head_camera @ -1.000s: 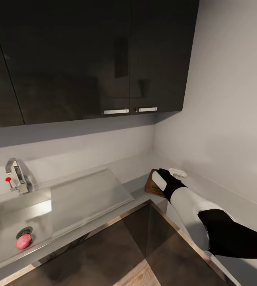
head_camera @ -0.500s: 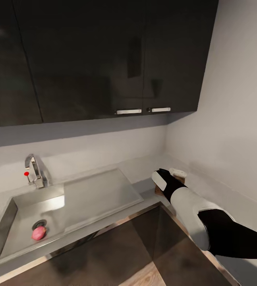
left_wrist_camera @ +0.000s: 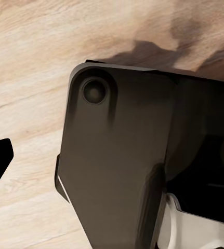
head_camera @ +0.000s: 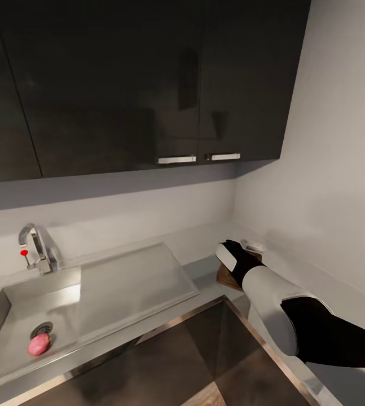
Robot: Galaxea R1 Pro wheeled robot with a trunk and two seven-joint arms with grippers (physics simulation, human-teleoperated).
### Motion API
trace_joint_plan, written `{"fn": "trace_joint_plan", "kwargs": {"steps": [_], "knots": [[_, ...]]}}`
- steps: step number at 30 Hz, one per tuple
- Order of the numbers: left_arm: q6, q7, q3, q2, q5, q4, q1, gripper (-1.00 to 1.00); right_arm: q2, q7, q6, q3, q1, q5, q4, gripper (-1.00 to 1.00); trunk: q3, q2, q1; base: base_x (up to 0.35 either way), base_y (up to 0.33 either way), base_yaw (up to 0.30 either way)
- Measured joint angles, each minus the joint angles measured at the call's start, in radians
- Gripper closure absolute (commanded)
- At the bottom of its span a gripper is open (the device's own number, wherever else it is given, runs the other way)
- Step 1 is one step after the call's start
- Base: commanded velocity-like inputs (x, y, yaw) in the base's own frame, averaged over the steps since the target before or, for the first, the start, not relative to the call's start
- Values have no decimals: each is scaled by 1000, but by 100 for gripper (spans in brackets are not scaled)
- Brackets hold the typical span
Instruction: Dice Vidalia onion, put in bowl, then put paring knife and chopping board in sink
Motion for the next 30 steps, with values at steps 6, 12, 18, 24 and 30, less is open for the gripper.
{"fn": "trace_joint_plan", "kwargs": {"steps": [6, 12, 18, 24, 30], "knots": [[0, 0, 0, 0, 0, 0, 0, -100, 0, 0, -1, -1, 1, 0, 0, -100, 0, 0, 0, 2, -1, 0], [0, 0, 0, -1, 0, 0, 0, -100, 0, 2, -3, -2, 1, -1, 15, -100, 0, 0, 0, 55, 0, 0], [0, 0, 0, -2, 0, 0, 0, -100, -8, 2, -4, -1, 1, -1, 22, -100, -1, 0, 0, 45, 0, 0], [0, 0, 0, -2, 0, 0, 0, -100, -26, 3, -7, -1, 1, -1, 22, -100, -8, 0, 0, 3, 0, 0], [0, 0, 0, -1, 0, 0, 0, -100, -46, 1, -89, -1, 2, -1, 23, -100, -17, 0, 0, 0, 0, 0]]}}
